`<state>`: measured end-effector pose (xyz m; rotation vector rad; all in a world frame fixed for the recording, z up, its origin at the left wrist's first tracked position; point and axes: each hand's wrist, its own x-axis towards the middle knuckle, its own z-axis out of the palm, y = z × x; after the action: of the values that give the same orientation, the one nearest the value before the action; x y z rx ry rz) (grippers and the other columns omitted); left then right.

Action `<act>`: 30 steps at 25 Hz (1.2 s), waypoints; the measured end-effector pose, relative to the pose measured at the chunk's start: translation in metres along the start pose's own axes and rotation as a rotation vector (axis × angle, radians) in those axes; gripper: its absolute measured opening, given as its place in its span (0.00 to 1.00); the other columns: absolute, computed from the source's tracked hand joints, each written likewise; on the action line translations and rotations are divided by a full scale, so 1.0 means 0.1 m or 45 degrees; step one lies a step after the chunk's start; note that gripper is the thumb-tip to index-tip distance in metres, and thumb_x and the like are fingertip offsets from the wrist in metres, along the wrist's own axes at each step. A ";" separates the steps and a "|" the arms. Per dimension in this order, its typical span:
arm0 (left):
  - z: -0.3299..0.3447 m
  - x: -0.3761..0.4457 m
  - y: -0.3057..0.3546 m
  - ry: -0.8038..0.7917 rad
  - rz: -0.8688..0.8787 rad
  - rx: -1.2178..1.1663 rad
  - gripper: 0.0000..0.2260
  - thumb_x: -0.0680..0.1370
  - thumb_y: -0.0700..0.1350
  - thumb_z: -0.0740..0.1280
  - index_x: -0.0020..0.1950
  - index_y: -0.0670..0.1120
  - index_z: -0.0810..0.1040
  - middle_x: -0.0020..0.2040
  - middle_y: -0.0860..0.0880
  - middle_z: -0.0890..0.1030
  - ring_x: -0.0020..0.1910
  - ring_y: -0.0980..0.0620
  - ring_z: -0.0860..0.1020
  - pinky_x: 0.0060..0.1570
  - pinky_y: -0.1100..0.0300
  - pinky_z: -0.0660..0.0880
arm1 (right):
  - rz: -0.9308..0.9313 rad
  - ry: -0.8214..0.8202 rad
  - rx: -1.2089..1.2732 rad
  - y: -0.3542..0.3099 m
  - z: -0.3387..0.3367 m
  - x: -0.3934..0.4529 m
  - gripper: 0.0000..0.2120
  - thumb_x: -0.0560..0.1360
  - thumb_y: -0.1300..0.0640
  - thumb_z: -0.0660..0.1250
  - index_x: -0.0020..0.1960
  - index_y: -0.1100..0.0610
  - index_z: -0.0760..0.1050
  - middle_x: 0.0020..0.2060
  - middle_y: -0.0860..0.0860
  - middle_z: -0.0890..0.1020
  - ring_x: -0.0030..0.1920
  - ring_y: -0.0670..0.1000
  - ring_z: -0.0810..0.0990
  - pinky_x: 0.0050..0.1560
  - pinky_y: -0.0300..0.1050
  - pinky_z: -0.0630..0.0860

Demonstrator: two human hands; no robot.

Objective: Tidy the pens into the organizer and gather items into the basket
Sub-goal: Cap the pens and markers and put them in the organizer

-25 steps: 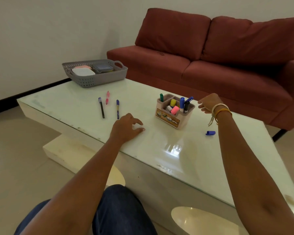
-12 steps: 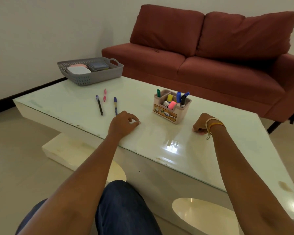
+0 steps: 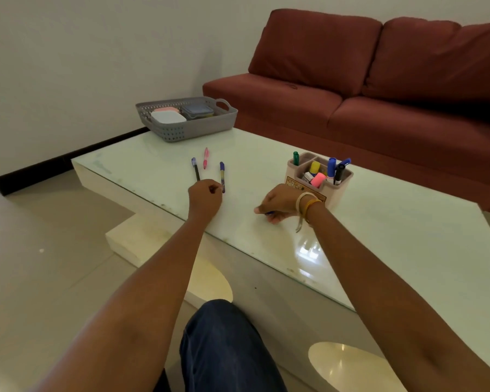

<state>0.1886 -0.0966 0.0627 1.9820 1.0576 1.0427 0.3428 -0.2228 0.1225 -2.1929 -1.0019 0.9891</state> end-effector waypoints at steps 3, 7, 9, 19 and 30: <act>-0.10 0.03 0.02 0.339 -0.345 -0.156 0.11 0.76 0.33 0.63 0.56 0.42 0.75 0.58 0.43 0.69 0.47 0.48 0.74 0.50 0.61 0.72 | -0.202 0.191 0.336 -0.09 0.27 0.20 0.12 0.72 0.56 0.73 0.47 0.66 0.80 0.38 0.59 0.81 0.30 0.50 0.80 0.29 0.37 0.80; -0.21 0.18 -0.05 0.475 -0.540 -0.165 0.16 0.77 0.35 0.64 0.63 0.44 0.68 0.63 0.43 0.63 0.47 0.48 0.72 0.49 0.58 0.73 | -0.373 0.586 0.557 -0.08 0.53 0.43 0.12 0.72 0.54 0.73 0.46 0.65 0.81 0.37 0.58 0.81 0.26 0.49 0.78 0.22 0.36 0.74; -0.24 0.26 -0.13 0.382 -0.517 -0.061 0.16 0.77 0.40 0.66 0.64 0.43 0.69 0.63 0.42 0.65 0.48 0.46 0.76 0.49 0.58 0.73 | -0.474 0.710 0.503 -0.08 0.59 0.53 0.11 0.73 0.55 0.72 0.50 0.63 0.80 0.39 0.56 0.81 0.29 0.50 0.80 0.22 0.34 0.74; -0.03 0.49 -0.23 0.157 -0.256 0.747 0.16 0.77 0.54 0.63 0.54 0.42 0.75 0.50 0.44 0.79 0.51 0.44 0.77 0.42 0.54 0.71 | -0.603 0.846 0.041 -0.17 0.60 0.91 0.08 0.77 0.62 0.62 0.55 0.61 0.76 0.49 0.57 0.80 0.49 0.55 0.78 0.51 0.42 0.75; -0.12 0.36 -0.23 0.146 -0.107 0.373 0.09 0.82 0.45 0.53 0.59 0.46 0.69 0.43 0.47 0.83 0.41 0.46 0.81 0.39 0.54 0.75 | -0.526 0.825 0.098 -0.21 0.60 0.86 0.03 0.74 0.59 0.63 0.44 0.59 0.70 0.34 0.54 0.75 0.34 0.53 0.73 0.37 0.47 0.75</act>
<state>0.1828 -0.0530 0.0616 2.1029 1.4116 1.0130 0.3266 -0.1329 0.0676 -1.9210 -1.0055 0.1064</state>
